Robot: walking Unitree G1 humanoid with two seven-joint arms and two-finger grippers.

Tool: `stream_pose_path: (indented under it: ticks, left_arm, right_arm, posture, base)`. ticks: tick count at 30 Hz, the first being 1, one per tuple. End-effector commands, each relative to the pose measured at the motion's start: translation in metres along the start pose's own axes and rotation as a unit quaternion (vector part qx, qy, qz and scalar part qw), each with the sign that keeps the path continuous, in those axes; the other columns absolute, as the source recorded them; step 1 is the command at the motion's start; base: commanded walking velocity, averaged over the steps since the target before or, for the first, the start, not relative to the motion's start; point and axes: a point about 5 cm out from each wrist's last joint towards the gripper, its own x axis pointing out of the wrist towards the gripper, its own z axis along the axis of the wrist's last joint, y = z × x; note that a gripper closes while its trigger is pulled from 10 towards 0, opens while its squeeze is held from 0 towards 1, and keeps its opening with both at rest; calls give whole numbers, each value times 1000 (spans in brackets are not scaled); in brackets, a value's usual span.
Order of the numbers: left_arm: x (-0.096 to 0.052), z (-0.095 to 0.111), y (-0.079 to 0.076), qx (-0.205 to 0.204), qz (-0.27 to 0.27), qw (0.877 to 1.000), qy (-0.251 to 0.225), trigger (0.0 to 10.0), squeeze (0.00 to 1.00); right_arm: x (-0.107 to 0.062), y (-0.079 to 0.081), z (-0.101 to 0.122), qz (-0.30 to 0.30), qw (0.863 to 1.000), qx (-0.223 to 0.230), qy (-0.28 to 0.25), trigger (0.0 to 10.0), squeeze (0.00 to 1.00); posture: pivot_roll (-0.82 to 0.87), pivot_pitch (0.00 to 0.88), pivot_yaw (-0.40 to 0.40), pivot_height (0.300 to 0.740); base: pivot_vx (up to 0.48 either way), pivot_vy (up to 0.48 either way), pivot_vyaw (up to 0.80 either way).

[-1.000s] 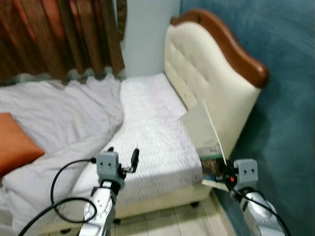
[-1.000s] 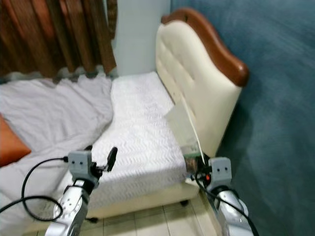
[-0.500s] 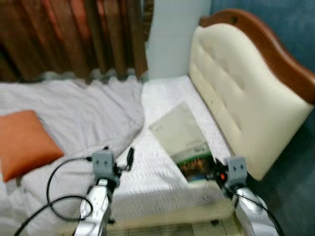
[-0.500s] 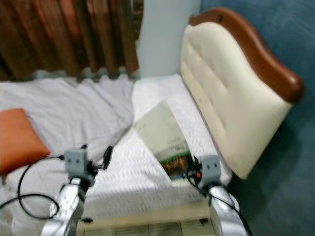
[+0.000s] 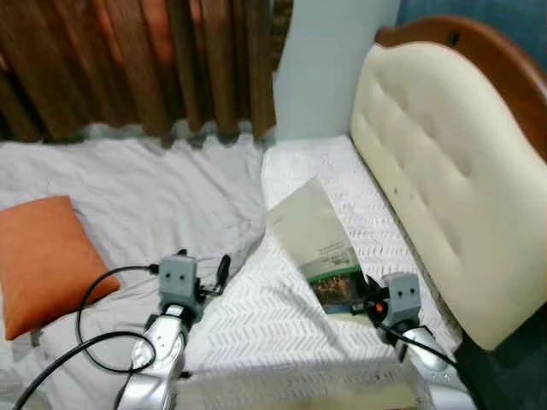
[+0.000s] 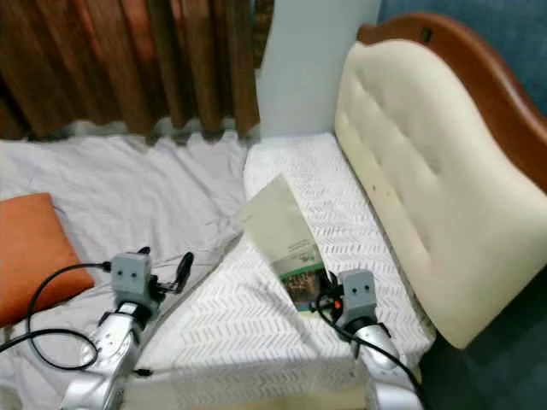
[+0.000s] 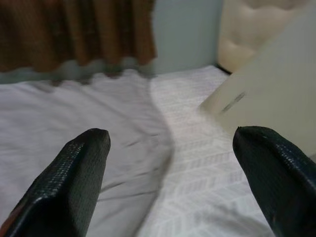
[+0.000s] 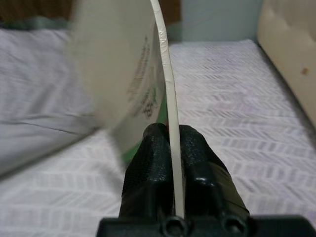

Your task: Clean up the room

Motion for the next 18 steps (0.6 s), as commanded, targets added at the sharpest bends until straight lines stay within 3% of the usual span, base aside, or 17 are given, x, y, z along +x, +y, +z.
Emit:
stream_pose_path:
  ticks: [1,5,18]
  left_arm:
    - [1,-2,-2,23,-16,1000,8,10000,0]
    - [2,-4,-5,41,-21,999,12,10000,0]
    - [2,-6,-5,27,-23,999,10,10000,0]
  right_arm:
    - [3,-1,12,-5,1000,-5,-30,0,0]
    - [2,-2,11,-8,1000,-5,-28,0,0]
    - [-1,-3,9,-8,1000,-8,-22,0,0]
  posture:
    - [-20,16,-12,740]
    - [-27,19,-11,740]
    - [-35,30,-8,740]
  base:
    - [480,0,0]
    - [0,0,0]
    - [223,-391,0]
